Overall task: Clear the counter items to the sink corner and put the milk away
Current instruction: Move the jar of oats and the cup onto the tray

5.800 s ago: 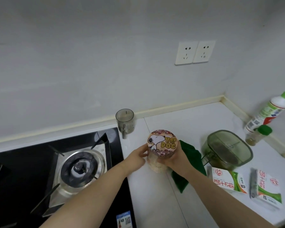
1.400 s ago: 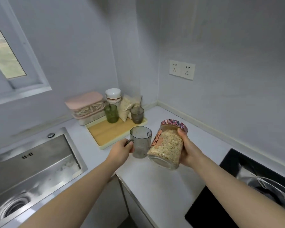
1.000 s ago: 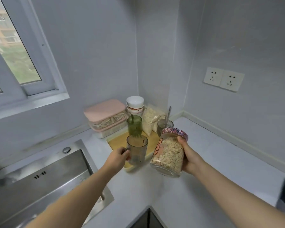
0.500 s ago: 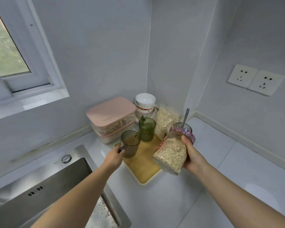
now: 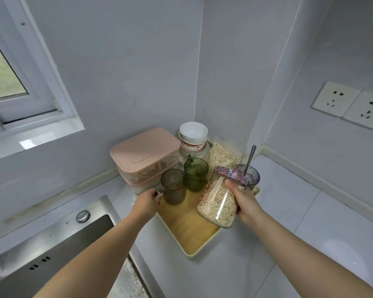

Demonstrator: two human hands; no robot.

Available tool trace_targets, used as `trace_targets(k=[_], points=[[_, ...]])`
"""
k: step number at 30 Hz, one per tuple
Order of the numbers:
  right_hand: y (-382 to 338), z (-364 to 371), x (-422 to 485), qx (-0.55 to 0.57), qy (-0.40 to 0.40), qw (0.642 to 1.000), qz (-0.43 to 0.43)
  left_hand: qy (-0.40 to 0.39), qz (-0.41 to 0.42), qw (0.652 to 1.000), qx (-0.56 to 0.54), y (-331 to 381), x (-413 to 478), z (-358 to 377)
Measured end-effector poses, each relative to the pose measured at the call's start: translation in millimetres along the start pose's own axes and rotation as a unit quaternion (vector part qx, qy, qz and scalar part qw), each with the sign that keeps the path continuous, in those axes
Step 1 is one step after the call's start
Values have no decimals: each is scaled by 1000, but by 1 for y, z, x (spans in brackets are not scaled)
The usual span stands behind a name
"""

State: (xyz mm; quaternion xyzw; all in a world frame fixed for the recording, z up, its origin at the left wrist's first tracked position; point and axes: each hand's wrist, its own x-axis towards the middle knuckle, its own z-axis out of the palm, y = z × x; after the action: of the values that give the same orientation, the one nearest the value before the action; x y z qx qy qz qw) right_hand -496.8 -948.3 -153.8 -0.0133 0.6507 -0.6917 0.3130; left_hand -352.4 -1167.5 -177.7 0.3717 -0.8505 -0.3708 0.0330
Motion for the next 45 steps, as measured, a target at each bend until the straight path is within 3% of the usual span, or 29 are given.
trace_targets(k=[5, 8, 10, 12, 14, 16, 18, 22, 30, 36, 40, 45], points=[[5, 6, 11, -55, 32, 998, -28, 104, 88, 989, 53, 1, -9, 6], [5, 10, 9, -147, 43, 986, -71, 210, 248, 940, 103, -2, -22, 11], [5, 12, 8, -181, 61, 977, -100, 219, 319, 915, 114, -2, -31, 19], [8, 14, 9, -199, 73, 968, -132, 117, 277, 950, 81, 9, -38, 28], [14, 18, 11, -205, 83, 961, -163, -30, 157, 986, 53, 19, -35, 42], [22, 19, 14, -211, 92, 957, -177, -132, 55, 989, -25, 29, -27, 58], [28, 20, 16, -215, 87, 955, -183, -171, -33, 969, -173, 39, -20, 68], [29, 14, 18, -223, 61, 953, -195, -194, -103, 922, -319, 61, -16, 76], [34, -14, 19, -247, -1, 951, -187, -172, -106, 936, -288, 76, -11, 84], [16, -27, 25, -298, -66, 939, -155, -191, -138, 918, -319, 90, -5, 79], [2, -42, 21, -326, -133, 932, -83, -215, -160, 910, -317, 94, -7, 71], [-22, -48, 12, -273, -132, 953, -29, -254, -181, 884, -347, 107, -3, 56]])
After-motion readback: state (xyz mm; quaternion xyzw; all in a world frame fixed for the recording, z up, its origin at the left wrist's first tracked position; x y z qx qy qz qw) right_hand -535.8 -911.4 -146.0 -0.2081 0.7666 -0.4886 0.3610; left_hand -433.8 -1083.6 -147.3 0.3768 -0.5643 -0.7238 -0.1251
